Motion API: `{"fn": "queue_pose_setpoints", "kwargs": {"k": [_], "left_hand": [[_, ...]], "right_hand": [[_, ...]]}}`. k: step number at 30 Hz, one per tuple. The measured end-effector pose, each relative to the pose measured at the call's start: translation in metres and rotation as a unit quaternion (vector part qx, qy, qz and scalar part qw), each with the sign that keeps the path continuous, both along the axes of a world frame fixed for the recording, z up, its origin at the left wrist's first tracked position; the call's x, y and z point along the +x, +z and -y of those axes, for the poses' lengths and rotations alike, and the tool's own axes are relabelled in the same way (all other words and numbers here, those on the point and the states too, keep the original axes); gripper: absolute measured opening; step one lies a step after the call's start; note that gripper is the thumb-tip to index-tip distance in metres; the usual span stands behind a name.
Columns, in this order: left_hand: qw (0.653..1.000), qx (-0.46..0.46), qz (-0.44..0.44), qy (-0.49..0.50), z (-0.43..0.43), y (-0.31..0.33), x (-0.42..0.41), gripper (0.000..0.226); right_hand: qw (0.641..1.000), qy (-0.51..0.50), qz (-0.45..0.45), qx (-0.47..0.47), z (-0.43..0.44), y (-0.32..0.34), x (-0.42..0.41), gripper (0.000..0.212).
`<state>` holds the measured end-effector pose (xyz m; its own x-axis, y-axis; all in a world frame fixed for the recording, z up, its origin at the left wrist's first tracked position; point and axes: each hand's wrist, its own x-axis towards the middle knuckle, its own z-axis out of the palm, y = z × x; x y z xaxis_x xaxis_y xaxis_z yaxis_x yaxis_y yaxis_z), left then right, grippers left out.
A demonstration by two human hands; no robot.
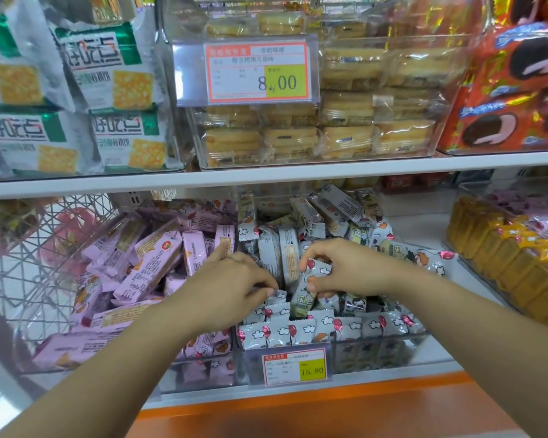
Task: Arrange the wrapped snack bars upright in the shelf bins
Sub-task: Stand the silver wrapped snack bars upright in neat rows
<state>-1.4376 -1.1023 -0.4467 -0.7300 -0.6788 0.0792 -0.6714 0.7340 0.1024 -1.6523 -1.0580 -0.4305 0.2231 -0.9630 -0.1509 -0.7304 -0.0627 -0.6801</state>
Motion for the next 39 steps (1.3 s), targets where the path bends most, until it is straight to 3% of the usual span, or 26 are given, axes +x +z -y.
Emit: {"fn": "queue_pose_setpoints", "kwargs": {"k": [5,14,22,25,31,35,37,39], "left_hand": [[1.000,-0.009,0.013,0.001,-0.001,-0.001,-0.003,0.026],[1.000,-0.027,0.014,0.001,-0.001,-0.002,-0.002,0.026],[1.000,-0.024,0.009,-0.003,-0.001,-0.003,-0.001,0.028],[1.000,-0.021,0.009,-0.005,-0.002,-0.003,-0.001,0.028],[1.000,-0.024,0.012,-0.003,-0.001,-0.003,-0.002,0.027],[1.000,-0.023,0.011,0.000,-0.004,-0.002,-0.003,0.026],[1.000,-0.020,0.012,0.000,-0.004,-0.001,-0.002,0.026],[1.000,-0.017,0.013,-0.002,-0.004,0.000,-0.002,0.026]], "right_hand": [[0.987,0.025,-0.124,-0.097,0.006,-0.013,0.011,0.020],[0.962,0.133,-0.234,-0.051,0.018,0.006,0.021,0.023],[0.942,0.152,-0.299,-0.008,0.014,0.019,0.007,0.022],[0.948,0.136,-0.285,-0.026,0.012,0.021,-0.001,0.022],[0.980,0.095,-0.169,-0.041,0.008,0.012,0.007,0.023],[0.962,0.136,-0.232,-0.036,0.011,-0.013,0.018,0.028],[0.968,0.108,-0.226,-0.019,0.016,-0.013,0.016,0.033],[0.984,0.084,-0.154,0.036,0.017,-0.009,0.015,0.027]]}}
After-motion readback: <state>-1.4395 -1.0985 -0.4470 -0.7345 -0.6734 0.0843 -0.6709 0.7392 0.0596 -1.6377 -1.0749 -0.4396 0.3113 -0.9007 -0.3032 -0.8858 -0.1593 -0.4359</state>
